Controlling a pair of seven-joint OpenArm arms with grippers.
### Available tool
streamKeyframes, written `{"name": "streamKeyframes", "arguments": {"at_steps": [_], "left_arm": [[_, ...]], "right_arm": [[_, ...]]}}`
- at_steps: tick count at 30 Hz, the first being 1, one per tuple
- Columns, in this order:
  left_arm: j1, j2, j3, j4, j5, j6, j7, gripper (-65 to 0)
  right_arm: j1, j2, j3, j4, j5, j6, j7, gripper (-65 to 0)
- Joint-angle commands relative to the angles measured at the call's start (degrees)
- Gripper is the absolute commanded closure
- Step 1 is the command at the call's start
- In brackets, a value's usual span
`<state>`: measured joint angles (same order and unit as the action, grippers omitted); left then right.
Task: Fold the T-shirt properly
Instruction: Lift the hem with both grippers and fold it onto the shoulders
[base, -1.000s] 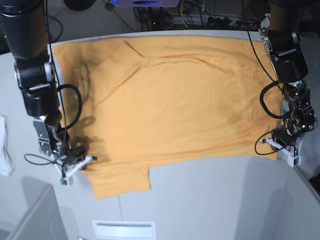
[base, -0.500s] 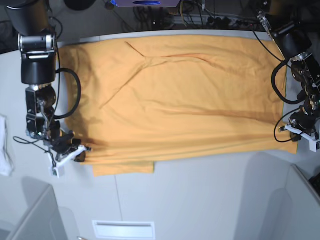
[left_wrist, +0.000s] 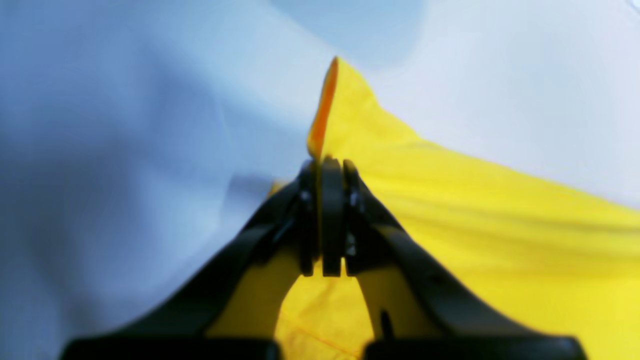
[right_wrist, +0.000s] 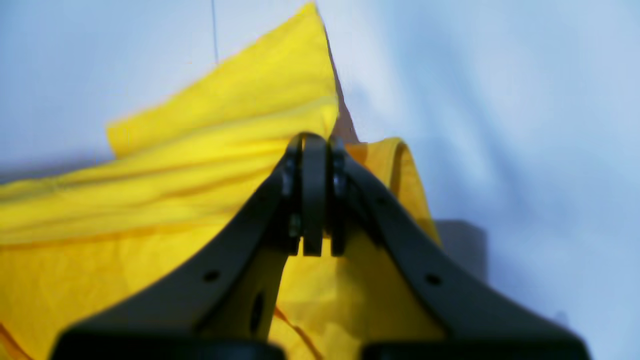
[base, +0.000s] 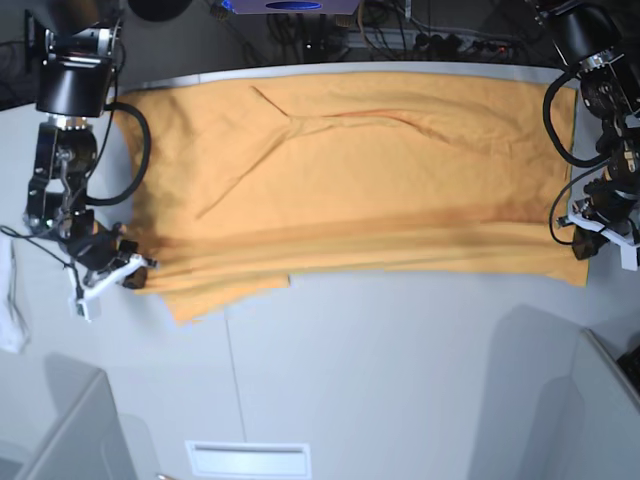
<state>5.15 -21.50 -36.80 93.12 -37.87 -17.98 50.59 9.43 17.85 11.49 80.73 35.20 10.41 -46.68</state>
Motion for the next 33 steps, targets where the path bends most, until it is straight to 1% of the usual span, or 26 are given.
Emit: {"name": "streamKeyframes", "arguments": {"at_steps": [1, 3, 7, 11, 14, 17, 19, 25, 30, 33], "left_arm": [[0.3, -1.1, -0.7, 0.8, 0.5, 0.6, 0.6, 0.0], [1.1, -1.1, -1.0, 1.8, 0.6, 0.5, 1.2, 0.0], [5.0, -1.0, -4.6, 5.7, 0.4, 0.4, 1.5, 0.0], [7.1, -1.0, -4.4, 9.0, 0.8, 0.4, 1.5, 0.0], [9.0, -1.0, -4.4, 9.4, 0.8, 0.4, 1.5, 0.0], [12.4, -1.1, -4.7, 10.0, 0.5, 0.4, 1.1, 0.0], [12.8, -1.2, -4.7, 10.0, 0.5, 0.4, 1.1, 0.0], [13.6, -1.1, -4.7, 12.4, 0.6, 0.4, 1.4, 0.0], [17.1, -1.2, -4.7, 12.9, 0.8, 0.4, 1.1, 0.0], [17.5, -1.1, -4.5, 14.4, 0.8, 0.4, 1.4, 0.0]], "right_arm": [[0.9, 1.0, 1.1, 1.9, 0.5, 0.0, 1.0, 0.0], [-0.4, 1.0, 2.2, 3.5, 0.6, 0.0, -0.1, 0.0], [-5.0, 0.9, 4.7, 8.7, 0.6, 0.1, -0.8, 0.0], [-7.9, 0.9, 5.4, 11.8, 0.7, 0.1, -0.8, 0.0], [-11.1, 0.8, 6.2, 13.9, 0.7, 0.1, -0.8, 0.0], [-14.7, -1.7, 8.9, 16.7, 0.7, 0.4, -0.8, 0.0], [-16.1, -2.9, 10.5, 18.4, 0.7, 0.4, -0.8, 0.0], [-18.1, -3.1, 11.2, 22.6, 0.7, 0.5, -4.7, 0.0], [-23.3, -3.2, 12.1, 28.6, 0.8, 0.5, -5.1, 0.0], [-24.1, -4.5, 14.1, 29.4, 0.8, 0.5, -5.1, 0.0]]}}
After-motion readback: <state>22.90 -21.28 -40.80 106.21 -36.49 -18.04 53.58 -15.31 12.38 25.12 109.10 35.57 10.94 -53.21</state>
